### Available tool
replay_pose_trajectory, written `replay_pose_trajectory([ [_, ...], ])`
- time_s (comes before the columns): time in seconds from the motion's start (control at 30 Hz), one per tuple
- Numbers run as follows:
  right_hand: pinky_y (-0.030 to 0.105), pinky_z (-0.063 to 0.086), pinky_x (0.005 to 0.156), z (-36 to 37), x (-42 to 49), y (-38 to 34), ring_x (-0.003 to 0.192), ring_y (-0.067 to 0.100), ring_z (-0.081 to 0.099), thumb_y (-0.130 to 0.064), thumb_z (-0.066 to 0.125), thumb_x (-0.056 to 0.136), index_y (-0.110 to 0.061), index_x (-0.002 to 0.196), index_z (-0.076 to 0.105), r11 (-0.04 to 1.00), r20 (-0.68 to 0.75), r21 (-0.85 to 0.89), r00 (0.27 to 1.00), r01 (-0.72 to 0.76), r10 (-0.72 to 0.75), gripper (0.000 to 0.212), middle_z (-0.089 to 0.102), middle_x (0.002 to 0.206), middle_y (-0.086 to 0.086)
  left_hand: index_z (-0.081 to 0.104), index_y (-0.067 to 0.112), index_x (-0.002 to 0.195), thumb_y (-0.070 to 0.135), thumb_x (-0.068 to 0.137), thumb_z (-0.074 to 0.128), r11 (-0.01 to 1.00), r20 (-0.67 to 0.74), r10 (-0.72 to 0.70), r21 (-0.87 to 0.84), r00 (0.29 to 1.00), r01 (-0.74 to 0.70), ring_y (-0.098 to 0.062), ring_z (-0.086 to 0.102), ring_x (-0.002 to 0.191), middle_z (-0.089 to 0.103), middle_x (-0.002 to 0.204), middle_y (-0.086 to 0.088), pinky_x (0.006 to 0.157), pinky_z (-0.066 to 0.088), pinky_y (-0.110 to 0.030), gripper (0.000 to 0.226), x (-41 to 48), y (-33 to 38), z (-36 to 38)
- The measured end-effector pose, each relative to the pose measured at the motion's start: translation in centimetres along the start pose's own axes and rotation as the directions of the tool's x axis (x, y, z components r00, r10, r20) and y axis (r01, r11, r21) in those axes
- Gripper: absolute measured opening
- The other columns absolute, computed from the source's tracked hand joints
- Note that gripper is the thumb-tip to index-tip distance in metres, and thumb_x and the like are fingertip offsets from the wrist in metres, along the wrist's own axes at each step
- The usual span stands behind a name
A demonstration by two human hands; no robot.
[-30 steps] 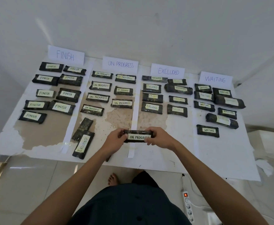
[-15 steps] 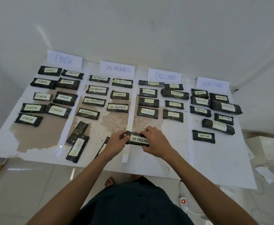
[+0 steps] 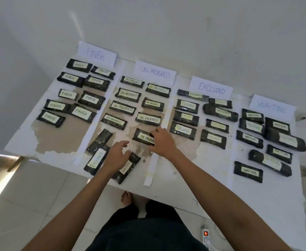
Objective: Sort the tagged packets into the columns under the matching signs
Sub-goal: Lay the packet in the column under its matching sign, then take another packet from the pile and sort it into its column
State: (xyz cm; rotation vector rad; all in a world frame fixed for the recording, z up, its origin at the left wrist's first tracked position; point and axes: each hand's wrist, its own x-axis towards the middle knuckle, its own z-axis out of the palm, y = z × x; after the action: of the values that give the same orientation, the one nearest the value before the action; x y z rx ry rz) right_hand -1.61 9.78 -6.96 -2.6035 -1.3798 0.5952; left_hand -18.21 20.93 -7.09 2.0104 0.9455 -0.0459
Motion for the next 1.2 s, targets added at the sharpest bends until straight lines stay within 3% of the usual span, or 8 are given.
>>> replay_pose_trajectory([
  [0.13, 0.038, 0.046, 0.087, 1.4, 3.1, -0.8, 0.108, 0.029, 0.046, -0.029, 0.067, 0.080, -0.010, 0.123, 0.051, 1.000, 0.045, -0.019, 0.999, 0.020, -0.019, 0.049, 0.046, 0.119, 0.010, 0.050, 0.013, 0.128, 0.015, 0.090, 0.056, 0.999, 0.000, -0.038, 0.036, 0.999, 0.038, -0.022, 0.052, 0.113, 0.055, 0.123, -0.009, 0.096, 0.041, -0.034, 0.039, 0.9, -1.9, -0.5],
  [0.37, 0.041, 0.044, 0.092, 3.6, 4.6, -0.8, 0.110, 0.030, 0.046, -0.024, 0.066, 0.079, -0.011, 0.124, 0.052, 1.000, 0.102, -0.021, 0.995, -0.008, 0.010, 0.049, 0.047, 0.121, 0.010, 0.051, 0.014, 0.128, 0.017, 0.088, 0.058, 0.994, 0.026, -0.061, 0.090, 0.998, 0.059, -0.021, 0.054, 0.110, 0.056, 0.122, -0.008, 0.092, 0.043, -0.031, 0.041, 0.7, -4.6, -0.1],
  [0.6, 0.038, 0.038, 0.091, 4.0, 2.9, -2.0, 0.114, 0.031, 0.038, -0.006, 0.060, 0.076, -0.014, 0.130, 0.043, 0.996, 0.003, -0.091, 1.000, -0.002, 0.003, 0.057, 0.040, 0.127, 0.013, 0.052, 0.014, 0.128, 0.018, 0.088, 0.057, 0.990, 0.088, -0.060, 0.133, 0.994, 0.048, -0.021, 0.052, 0.112, 0.054, 0.120, -0.007, 0.095, 0.043, -0.032, 0.041, -2.0, -6.5, 0.3],
  [0.73, 0.040, 0.038, 0.100, 4.1, 1.1, -4.5, 0.120, 0.028, 0.035, -0.008, 0.060, 0.077, -0.016, 0.132, 0.046, 0.973, 0.108, -0.053, 0.970, 0.223, -0.216, 0.058, 0.040, 0.134, 0.010, 0.051, 0.015, 0.128, 0.019, 0.088, 0.056, 0.983, 0.105, -0.088, 0.172, 0.991, 0.069, -0.022, 0.049, 0.115, 0.054, 0.123, -0.008, 0.099, 0.042, -0.035, 0.041, -3.1, -7.4, -0.3],
  [0.83, 0.041, 0.035, 0.101, 4.9, -0.1, -6.2, 0.124, 0.027, 0.035, -0.016, 0.065, 0.076, -0.018, 0.133, 0.046, 0.879, 0.307, -0.043, 0.844, 0.475, -0.440, 0.060, 0.038, 0.140, 0.009, 0.050, 0.014, 0.129, 0.019, 0.087, 0.056, 0.980, 0.109, -0.069, 0.192, 0.992, 0.047, -0.023, 0.048, 0.117, 0.053, 0.124, -0.008, 0.100, 0.041, -0.036, 0.043, -3.6, -7.7, -0.6],
  [0.9, 0.039, 0.036, 0.094, 5.7, -0.7, -7.2, 0.120, 0.028, 0.040, -0.012, 0.059, 0.083, -0.017, 0.134, 0.045, 0.817, 0.372, -0.160, 0.800, 0.555, -0.471, 0.053, 0.042, 0.138, 0.009, 0.050, 0.015, 0.129, 0.020, 0.087, 0.056, 0.979, 0.109, -0.058, 0.199, 0.992, 0.035, -0.023, 0.047, 0.118, 0.053, 0.126, -0.008, 0.100, 0.041, -0.036, 0.043, -3.8, -7.8, -0.8],
  [1.0, 0.039, 0.038, 0.087, 6.5, -1.3, -8.0, 0.110, 0.029, 0.046, -0.005, 0.049, 0.089, -0.014, 0.129, 0.049, 0.783, 0.348, -0.286, 0.821, 0.552, -0.452, 0.041, 0.049, 0.129, 0.011, 0.050, 0.017, 0.130, 0.021, 0.088, 0.056, 0.978, 0.093, -0.043, 0.207, 0.995, 0.023, -0.021, 0.046, 0.120, 0.052, 0.129, -0.005, 0.100, 0.042, -0.036, 0.042, -4.0, -7.6, -1.2],
  [1.2, 0.039, 0.040, 0.088, 5.7, -2.3, -7.6, 0.107, 0.027, 0.049, -0.017, 0.059, 0.084, -0.015, 0.126, 0.050, 0.859, 0.263, -0.272, 0.892, 0.434, -0.367, 0.043, 0.052, 0.123, 0.008, 0.049, 0.017, 0.130, 0.021, 0.089, 0.057, 0.973, 0.039, 0.052, 0.222, 0.998, -0.059, -0.023, 0.044, 0.121, 0.052, 0.130, -0.007, 0.101, 0.041, -0.038, 0.043, -3.9, -6.8, -2.1],
])
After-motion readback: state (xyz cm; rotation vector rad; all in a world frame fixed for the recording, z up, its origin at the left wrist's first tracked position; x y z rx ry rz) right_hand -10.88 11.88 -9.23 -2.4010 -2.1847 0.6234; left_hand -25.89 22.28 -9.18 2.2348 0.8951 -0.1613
